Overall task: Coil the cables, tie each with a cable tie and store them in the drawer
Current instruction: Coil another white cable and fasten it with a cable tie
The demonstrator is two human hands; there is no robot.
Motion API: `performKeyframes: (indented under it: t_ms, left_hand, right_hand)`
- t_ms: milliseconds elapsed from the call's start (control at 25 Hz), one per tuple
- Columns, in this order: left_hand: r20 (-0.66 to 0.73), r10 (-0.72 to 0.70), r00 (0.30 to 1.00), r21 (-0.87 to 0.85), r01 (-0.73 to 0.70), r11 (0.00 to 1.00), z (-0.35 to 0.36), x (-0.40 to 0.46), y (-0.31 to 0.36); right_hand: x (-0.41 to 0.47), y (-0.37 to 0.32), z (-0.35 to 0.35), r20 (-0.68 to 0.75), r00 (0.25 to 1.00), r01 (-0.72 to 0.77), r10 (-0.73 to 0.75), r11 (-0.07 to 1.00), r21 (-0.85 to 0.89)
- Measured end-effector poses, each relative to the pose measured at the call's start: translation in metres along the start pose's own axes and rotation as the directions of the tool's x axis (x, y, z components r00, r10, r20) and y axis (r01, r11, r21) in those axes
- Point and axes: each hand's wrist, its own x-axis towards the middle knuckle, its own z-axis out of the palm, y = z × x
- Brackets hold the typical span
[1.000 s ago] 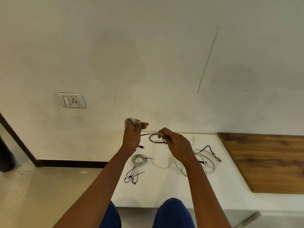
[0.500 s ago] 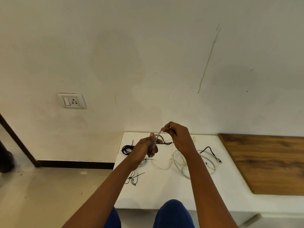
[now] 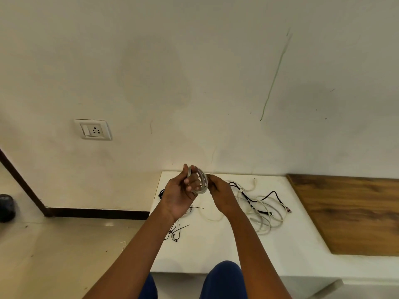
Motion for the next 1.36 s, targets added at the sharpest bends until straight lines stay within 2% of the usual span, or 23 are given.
performKeyframes:
  t_ms: [120, 280, 400, 480, 560, 680, 920, 1120, 1240, 1360]
  left_hand:
    - [-0.069, 0.091, 0.993, -0.025, -0.093, 0.995, -0.002, 0.005, 0.008]
    - [-0.183, 0.219, 0.958, 0.077, -0.208, 0.975, -0.009, 0.012, 0.009]
    - [-0.263, 0.294, 0.919, 0.227, -0.237, 0.945, -0.014, 0.014, 0.006]
    - [-0.281, 0.304, 0.910, 0.370, -0.189, 0.909, -0.014, 0.014, 0.002]
    - [-0.292, 0.285, 0.913, 0.477, -0.119, 0.871, -0.013, 0.012, -0.003]
    - [-0.307, 0.266, 0.914, 0.526, -0.070, 0.848, -0.012, 0.009, -0.008]
    - [-0.318, 0.129, 0.939, 0.565, 0.078, 0.821, -0.016, -0.002, -0.013]
    - [-0.425, 0.060, 0.903, 0.557, 0.208, 0.804, -0.031, -0.003, -0.017]
    - [-0.414, -0.014, 0.910, 0.576, 0.274, 0.770, -0.044, -0.004, -0.019]
    - [-0.383, -0.058, 0.922, 0.577, 0.288, 0.764, -0.055, -0.004, -0.024]
  right_hand:
    - [-0.005, 0.005, 0.007, 0.064, 0.996, -0.061, 0.064, 0.997, -0.038]
    - [-0.013, 0.001, 0.012, 0.088, 0.992, -0.090, 0.087, 0.995, 0.033]
    - [-0.016, -0.005, 0.015, 0.013, 0.999, -0.046, 0.045, 0.999, 0.029]
    - [-0.019, -0.008, 0.016, -0.022, 1.000, 0.013, -0.014, 0.999, -0.033]
    - [-0.021, -0.009, 0.016, -0.039, 0.997, 0.070, -0.073, 0.994, -0.090]
    - [-0.024, -0.007, 0.018, -0.020, 0.995, 0.099, -0.102, 0.988, -0.117]
    - [-0.032, 0.005, 0.026, 0.011, 1.000, 0.027, -0.028, 0.998, 0.048]
    - [-0.037, 0.014, 0.034, -0.123, 0.990, 0.087, -0.074, 0.991, 0.098]
    - [-0.037, 0.017, 0.036, -0.117, 0.991, -0.027, 0.059, 0.967, 0.255]
    - [-0.036, 0.022, 0.042, -0.068, 0.990, -0.093, 0.120, 0.946, 0.311]
